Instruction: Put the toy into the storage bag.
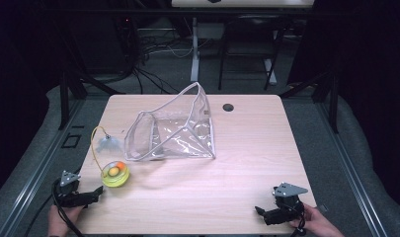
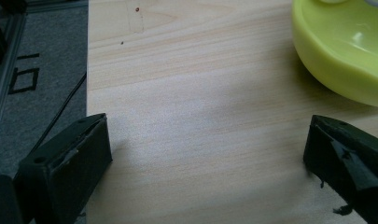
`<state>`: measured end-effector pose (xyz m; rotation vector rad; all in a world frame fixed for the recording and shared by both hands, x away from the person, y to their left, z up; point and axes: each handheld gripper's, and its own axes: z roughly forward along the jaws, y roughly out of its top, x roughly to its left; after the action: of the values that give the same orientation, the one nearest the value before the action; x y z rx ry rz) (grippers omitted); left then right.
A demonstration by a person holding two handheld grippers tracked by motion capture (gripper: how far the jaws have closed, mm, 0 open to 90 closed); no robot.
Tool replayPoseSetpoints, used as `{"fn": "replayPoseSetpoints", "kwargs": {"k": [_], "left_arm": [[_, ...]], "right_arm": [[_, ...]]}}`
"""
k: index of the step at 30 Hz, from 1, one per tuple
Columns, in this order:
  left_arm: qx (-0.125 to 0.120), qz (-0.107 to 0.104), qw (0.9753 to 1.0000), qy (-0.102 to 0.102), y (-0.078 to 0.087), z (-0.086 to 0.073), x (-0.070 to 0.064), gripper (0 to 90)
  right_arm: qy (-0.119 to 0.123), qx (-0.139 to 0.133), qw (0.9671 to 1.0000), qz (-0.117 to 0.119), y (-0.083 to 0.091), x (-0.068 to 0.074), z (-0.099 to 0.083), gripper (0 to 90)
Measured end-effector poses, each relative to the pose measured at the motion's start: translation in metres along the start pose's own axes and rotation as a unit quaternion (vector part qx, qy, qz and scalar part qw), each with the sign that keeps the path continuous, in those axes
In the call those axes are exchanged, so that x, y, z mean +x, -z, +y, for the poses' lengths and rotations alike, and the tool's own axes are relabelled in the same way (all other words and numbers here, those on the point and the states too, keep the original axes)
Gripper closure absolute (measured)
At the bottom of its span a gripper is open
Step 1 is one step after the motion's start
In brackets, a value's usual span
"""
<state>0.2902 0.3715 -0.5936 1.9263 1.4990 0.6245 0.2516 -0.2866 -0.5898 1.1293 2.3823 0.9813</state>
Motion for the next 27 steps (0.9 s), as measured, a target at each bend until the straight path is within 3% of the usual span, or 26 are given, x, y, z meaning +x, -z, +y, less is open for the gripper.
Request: {"fn": "replayPoseSetpoints", "kwargs": {"k": [14, 16, 19, 21, 27], "left_arm": [[-0.001, 0.000, 1.0000, -0.002, 0.000, 0.000, 0.001, 1.4], [-0.004, 0.002, 0.9999, -0.014, 0.002, -0.001, 0.001, 1.1], [0.012, -0.002, 0.9997, -0.021, 0.005, 0.000, 0.004, 0.0], [0.036, -0.015, 0.9993, -0.002, 0.007, 0.001, 0.008, 0.0], [0.049, -0.041, 0.9976, 0.029, 0.025, 0.010, 0.017, 0.2]], "right_arm": [[0.000, -0.001, 1.0000, 0.000, -0.001, 0.000, 0.000, 0.0], [0.000, -0.002, 1.0000, 0.001, -0.001, 0.000, 0.000, 0.0], [0.000, -0.001, 1.0000, 0.000, -0.001, 0.000, 0.001, 0.0], [-0.001, -0.001, 1.0000, 0.000, -0.001, 0.000, 0.001, 0.0], [0.000, 0.000, 1.0000, 0.000, -0.001, 0.000, 0.001, 0.0]]}}
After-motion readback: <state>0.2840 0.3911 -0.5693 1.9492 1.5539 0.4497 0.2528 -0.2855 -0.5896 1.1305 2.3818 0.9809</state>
